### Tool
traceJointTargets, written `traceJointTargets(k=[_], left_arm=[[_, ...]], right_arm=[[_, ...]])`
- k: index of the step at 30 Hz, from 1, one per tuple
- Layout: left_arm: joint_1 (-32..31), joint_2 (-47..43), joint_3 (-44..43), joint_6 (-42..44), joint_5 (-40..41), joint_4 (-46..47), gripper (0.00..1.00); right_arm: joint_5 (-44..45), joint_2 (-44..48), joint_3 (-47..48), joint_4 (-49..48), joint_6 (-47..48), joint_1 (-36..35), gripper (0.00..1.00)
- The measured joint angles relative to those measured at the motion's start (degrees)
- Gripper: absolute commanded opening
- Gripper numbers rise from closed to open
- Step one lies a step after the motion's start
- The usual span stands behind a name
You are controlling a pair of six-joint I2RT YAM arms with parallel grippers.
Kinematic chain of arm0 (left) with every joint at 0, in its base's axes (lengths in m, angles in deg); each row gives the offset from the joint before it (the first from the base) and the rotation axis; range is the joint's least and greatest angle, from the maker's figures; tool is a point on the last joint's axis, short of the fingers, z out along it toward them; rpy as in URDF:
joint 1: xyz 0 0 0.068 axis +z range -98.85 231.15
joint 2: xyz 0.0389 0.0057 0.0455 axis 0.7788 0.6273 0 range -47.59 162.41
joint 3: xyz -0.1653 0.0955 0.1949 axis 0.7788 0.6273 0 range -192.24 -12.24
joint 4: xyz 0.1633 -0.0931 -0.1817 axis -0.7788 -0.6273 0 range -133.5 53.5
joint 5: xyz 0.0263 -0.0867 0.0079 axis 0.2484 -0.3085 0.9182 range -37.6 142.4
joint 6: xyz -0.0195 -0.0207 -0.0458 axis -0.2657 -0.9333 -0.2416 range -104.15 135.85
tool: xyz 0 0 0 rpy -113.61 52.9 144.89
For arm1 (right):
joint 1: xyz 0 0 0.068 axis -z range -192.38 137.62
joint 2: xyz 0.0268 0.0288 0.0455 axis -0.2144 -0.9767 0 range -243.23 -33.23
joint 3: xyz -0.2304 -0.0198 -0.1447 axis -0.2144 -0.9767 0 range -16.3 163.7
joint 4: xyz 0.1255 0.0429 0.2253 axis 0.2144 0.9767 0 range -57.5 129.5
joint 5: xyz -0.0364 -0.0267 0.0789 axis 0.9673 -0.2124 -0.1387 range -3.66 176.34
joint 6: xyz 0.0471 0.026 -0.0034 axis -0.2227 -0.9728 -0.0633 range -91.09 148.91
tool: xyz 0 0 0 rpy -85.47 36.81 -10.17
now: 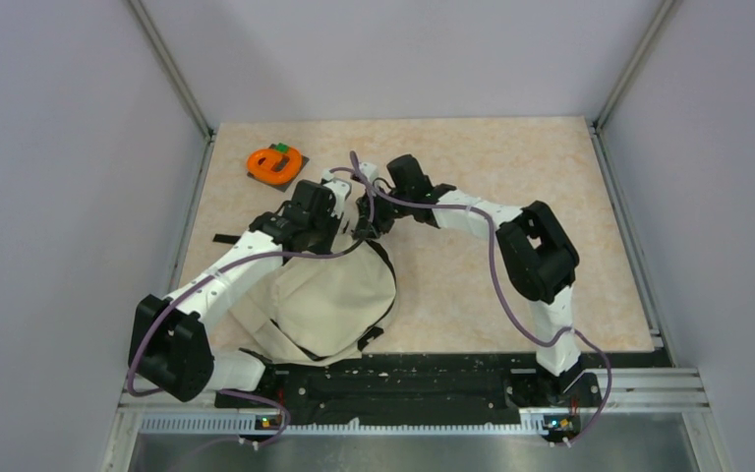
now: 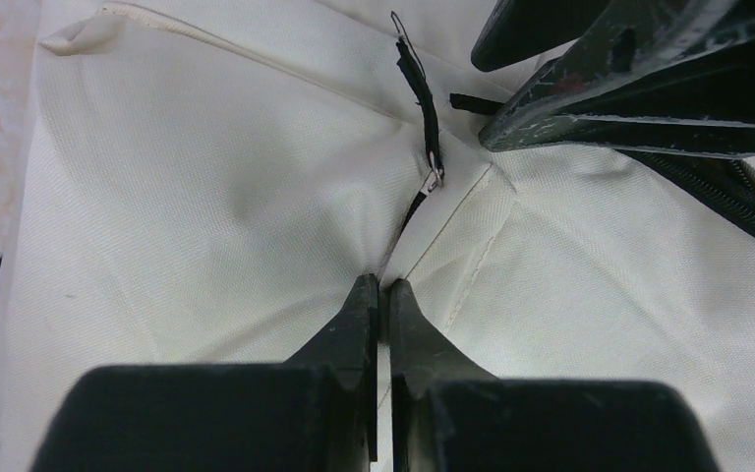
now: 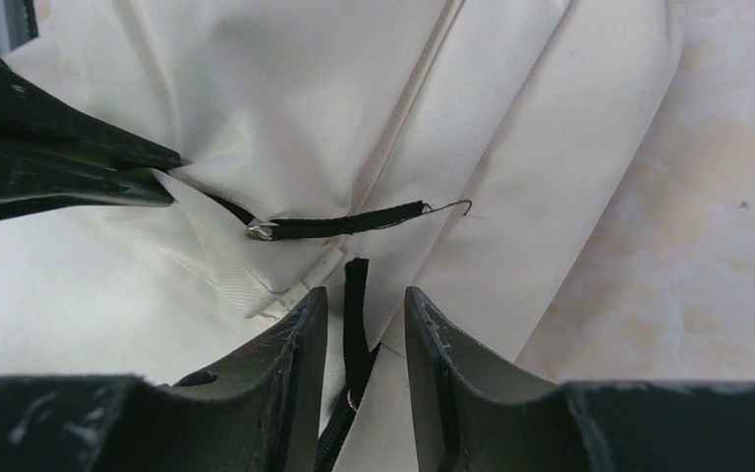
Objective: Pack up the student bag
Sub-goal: Zip the student bag at the center of the board.
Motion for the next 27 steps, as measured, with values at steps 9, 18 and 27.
traceJointTargets(k=[9,18,27], left_arm=[[0.0,0.0,0.0,0.0,0.0,0.0,0.00],[0.0,0.0,0.0,-0.3,0.6,-0.1,0.00],[0.2,1.2,-1.6,-3.3,4.1,-2.0,0.00]], right_arm=[[1.8,-1.5,0.7,1.5,1.7,-0.4,0.02],[4.2,1.4,-6.2,-6.8,-0.9,-0.6,0.00],[9.5,14.9,-18.3,-14.4,-4.7,-0.8,0.00]])
